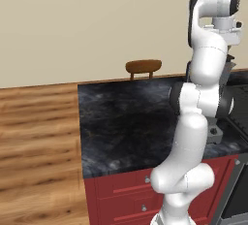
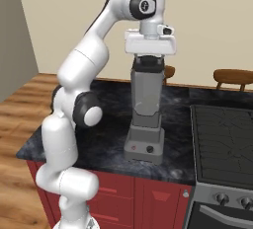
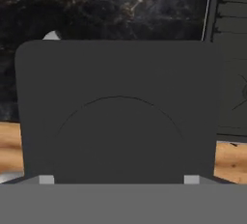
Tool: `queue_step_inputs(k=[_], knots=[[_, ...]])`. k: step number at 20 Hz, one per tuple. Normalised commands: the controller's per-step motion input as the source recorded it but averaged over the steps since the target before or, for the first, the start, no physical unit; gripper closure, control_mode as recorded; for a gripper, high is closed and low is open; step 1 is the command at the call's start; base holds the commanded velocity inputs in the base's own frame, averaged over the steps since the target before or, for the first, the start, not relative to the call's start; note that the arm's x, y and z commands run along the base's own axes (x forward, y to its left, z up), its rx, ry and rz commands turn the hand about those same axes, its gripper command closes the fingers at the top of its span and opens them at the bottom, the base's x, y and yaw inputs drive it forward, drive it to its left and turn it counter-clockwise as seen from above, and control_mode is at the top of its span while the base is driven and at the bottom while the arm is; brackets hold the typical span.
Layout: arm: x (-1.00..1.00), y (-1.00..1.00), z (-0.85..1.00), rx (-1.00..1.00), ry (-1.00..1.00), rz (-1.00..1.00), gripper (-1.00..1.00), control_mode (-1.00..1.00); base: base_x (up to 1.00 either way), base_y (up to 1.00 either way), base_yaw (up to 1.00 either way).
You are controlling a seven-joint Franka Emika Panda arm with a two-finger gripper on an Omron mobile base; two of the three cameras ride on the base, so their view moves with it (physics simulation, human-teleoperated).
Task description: Open the blender lid, put the pear in the blender, close the lid, and start the blender.
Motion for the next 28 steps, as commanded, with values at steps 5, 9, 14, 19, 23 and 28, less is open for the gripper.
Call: queue_step_inputs(k=[5,9,14,19,23,28], knots=[[-0.49,0.01,-0.15,0.01,0.10,-0.02,1.00,-1.00,0.00,0.00,0.00],[-0.19,0.18,-0.29,0.00,0.08,-0.03,1.00,-1.00,0.00,0.00,0.00],[0.10,0.24,-0.16,0.01,0.00,-0.02,1.00,-1.00,0.00,0.00,0.00],[0.29,0.02,0.00,0.00,-0.11,-0.07,1.00,-1.00,0.00,0.00,0.00],[0.12,0.00,0.03,0.00,-0.21,-0.10,1.00,-1.00,0.00,0.00,0.00],[0.05,0.03,0.00,0.00,-0.19,-0.12,1.00,-1.00,0.00,0.00,0.00]])
